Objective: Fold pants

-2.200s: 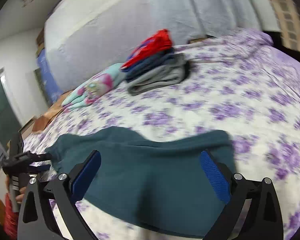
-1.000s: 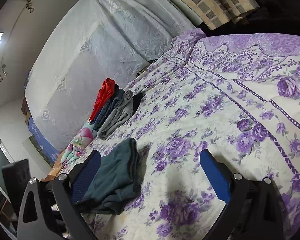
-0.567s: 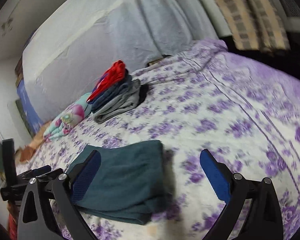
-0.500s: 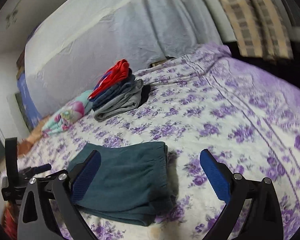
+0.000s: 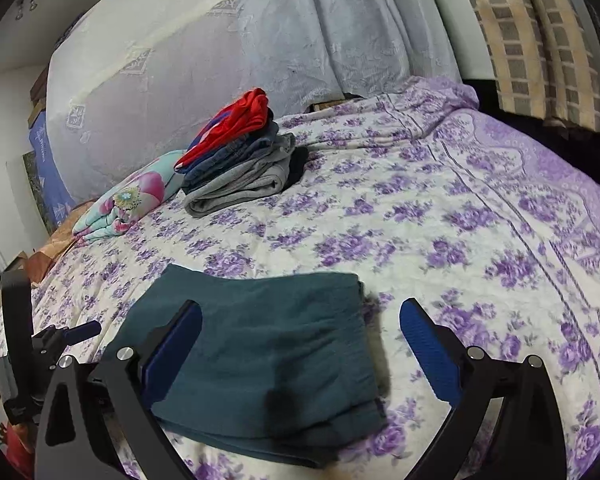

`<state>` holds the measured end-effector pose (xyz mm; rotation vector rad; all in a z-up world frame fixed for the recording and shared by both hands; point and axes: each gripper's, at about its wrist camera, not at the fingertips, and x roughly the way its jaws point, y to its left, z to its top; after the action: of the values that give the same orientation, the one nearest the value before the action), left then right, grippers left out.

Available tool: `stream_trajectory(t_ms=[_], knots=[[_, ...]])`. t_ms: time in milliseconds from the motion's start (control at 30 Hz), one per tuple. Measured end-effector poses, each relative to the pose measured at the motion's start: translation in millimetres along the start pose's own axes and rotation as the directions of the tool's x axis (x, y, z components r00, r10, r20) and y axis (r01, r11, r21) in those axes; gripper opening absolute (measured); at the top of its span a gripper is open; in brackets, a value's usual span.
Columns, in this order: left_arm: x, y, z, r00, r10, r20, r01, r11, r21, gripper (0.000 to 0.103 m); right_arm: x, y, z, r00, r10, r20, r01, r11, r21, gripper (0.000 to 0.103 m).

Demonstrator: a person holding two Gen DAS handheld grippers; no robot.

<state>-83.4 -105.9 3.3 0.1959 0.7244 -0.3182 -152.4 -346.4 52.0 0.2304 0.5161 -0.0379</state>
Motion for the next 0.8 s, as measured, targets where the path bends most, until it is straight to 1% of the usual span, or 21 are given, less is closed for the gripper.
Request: stream_trajectory(t_ms=[100, 200, 300, 367, 467, 600, 700, 800], knots=[[0.4, 2.5, -0.7, 1.000, -0.011, -0.001, 0.011, 1.000, -0.010, 0.098, 0.0, 9.7, 5.5, 1.000, -0.008, 0.012, 0.009, 0.999, -0.035, 0.100], [1.0, 4.1, -1.2, 1.000, -0.021, -0.004, 0.020, 1.000, -0.019, 0.098, 5.5, 17.7, 7.6, 0.999, -0.043, 0.005, 0.043, 0.996, -0.082, 0.100], [2.0, 6.3, -1.8, 0.999, -0.032, -0.007, 0.031, 0.999, -0.031, 0.098, 15.5, 19.6, 0.4, 0.996, -0.081, -0.036, 0.077, 0.990, -0.115, 0.100], [3.1, 7.6, -2.0, 0.999, -0.039, -0.011, 0.039, 0.999, -0.037, 0.098, 21.0, 17.1, -6.5, 0.993, -0.096, -0.067, 0.087, 0.989, -0.122, 0.100], [3.7, 9.1, -2.7, 0.999, -0.048, -0.013, 0.047, 0.998, -0.045, 0.098, 22.6, 12.1, -16.5, 0.991, -0.102, -0.092, 0.090, 0.988, -0.122, 0.100], [4.5, 11.6, -3.4, 0.998, -0.060, -0.016, 0.059, 0.997, -0.059, 0.098, 14.8, 3.1, -21.4, 0.993, -0.087, -0.078, 0.080, 0.993, -0.089, 0.100], [3.6, 14.2, -3.6, 0.998, -0.061, -0.015, 0.060, 0.996, -0.072, 0.098, 8.8, -1.9, -15.7, 0.995, -0.083, -0.062, 0.078, 0.994, -0.077, 0.100], [-0.9, 18.8, 1.5, 0.998, -0.059, -0.003, 0.058, 0.995, -0.078, 0.098, 7.7, -1.6, -3.8, 0.994, -0.095, -0.053, 0.089, 0.991, -0.102, 0.100]])
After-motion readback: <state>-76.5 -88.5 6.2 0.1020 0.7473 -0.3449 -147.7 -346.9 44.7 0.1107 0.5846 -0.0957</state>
